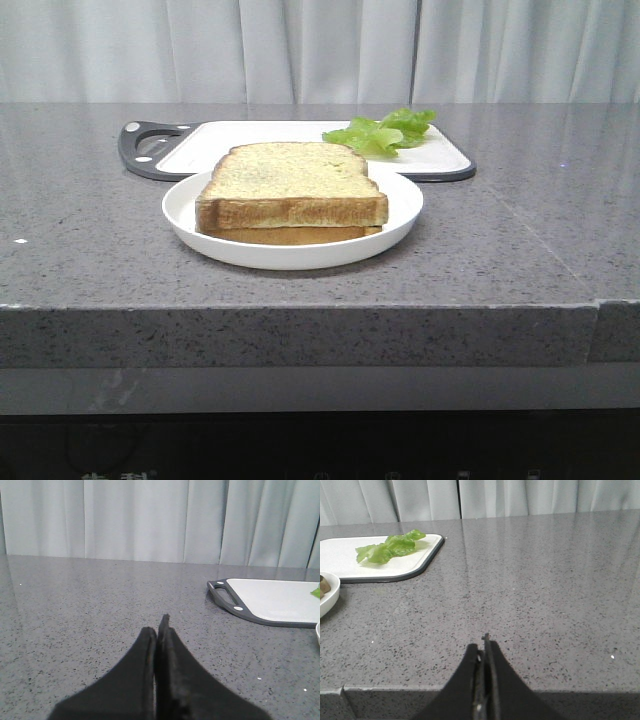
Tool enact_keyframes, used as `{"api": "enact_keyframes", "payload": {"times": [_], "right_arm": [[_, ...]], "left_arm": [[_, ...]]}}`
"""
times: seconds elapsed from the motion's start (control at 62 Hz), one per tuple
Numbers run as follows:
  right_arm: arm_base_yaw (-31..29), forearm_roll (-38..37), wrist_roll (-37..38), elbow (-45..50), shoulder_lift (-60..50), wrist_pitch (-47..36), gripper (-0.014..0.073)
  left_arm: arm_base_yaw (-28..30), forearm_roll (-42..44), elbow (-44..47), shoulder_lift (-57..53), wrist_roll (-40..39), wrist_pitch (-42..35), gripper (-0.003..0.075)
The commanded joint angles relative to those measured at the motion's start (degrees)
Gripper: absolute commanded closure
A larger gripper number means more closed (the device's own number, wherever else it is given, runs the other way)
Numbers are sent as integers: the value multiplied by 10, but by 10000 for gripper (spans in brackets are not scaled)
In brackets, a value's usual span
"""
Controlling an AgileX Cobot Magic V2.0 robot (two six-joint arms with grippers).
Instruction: Left arm grabs bread, right arm adds lettuce
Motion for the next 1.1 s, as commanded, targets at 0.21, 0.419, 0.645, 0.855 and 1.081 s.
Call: {"api": "enact_keyframes", "payload": {"times": [0.21,0.419,0.645,0.855,1.081], "right_arm": [[-5,0,-3,-2,-12,-50,711],[-5,0,-3,-2,-12,-50,711],[-5,0,-3,-2,-12,-50,711],[-5,-1,-3,-2,-12,-68,711],[-5,-1,-3,-50,-12,-39,711]], "left_arm": [[1,-5,3,-10,-2,-51,741],[1,-5,3,-10,-2,-51,741],[1,-5,3,-10,-2,-51,741],[1,-5,2,-10,-2,-73,741],[1,-39,-50,-10,-2,-70,741]]}}
